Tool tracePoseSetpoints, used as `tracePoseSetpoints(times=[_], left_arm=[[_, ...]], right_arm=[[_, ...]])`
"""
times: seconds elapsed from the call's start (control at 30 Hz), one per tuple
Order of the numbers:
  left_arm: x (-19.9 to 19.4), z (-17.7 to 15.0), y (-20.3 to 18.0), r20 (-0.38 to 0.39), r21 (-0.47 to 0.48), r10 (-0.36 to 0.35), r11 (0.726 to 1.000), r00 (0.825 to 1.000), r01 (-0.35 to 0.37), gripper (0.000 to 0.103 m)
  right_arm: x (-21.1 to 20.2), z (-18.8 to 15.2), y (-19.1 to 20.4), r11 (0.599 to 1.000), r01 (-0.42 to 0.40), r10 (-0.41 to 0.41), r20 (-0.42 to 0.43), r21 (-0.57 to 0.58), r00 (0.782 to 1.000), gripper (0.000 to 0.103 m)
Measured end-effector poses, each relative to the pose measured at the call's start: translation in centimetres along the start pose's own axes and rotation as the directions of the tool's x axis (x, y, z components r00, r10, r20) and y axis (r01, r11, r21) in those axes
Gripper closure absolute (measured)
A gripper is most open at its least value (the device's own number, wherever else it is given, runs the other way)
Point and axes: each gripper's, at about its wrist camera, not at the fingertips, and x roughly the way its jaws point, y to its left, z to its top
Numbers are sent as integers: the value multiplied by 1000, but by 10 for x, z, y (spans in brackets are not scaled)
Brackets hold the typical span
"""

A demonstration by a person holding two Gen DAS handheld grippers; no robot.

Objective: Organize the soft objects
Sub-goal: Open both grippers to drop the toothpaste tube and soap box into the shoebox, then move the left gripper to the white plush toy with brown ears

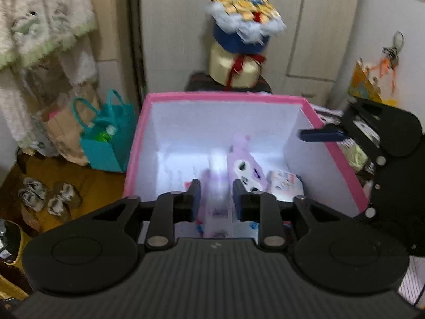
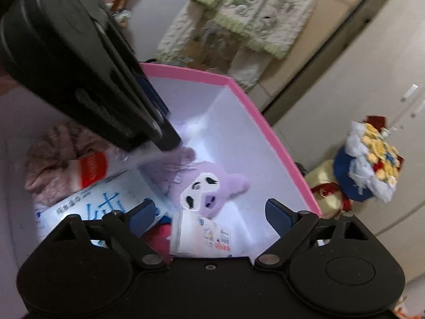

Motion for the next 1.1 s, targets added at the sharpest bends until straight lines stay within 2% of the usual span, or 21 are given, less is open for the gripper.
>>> tracePoseSetpoints(times=[0.1,0.2,0.4,0.6,0.83,1.1], left_arm=[[-22,-4,-2,62,43,19,999,998,-21,69],[-42,-6,0,49,55,-27,998,998,25,68],[-84,-15,-2,41,71,-81,994,996,78,62],[-133,-29,-20,69,146,-107,985,992,96,58],[-188,-49,-38,120,236,-135,966,984,104,52],[-222,-70,-53,87,282,-189,946,978,158,48]], right_arm=[[-19,-8,-8,993,-24,20,35,115,999,11],[-46,-21,-19,962,-75,55,80,263,995,11],[-87,-47,-29,884,-163,111,141,438,984,11],[-142,-57,-17,855,-225,136,215,467,967,11],[-189,-68,-2,842,-239,140,233,483,962,11],[-229,-92,5,802,-266,150,250,535,956,11]])
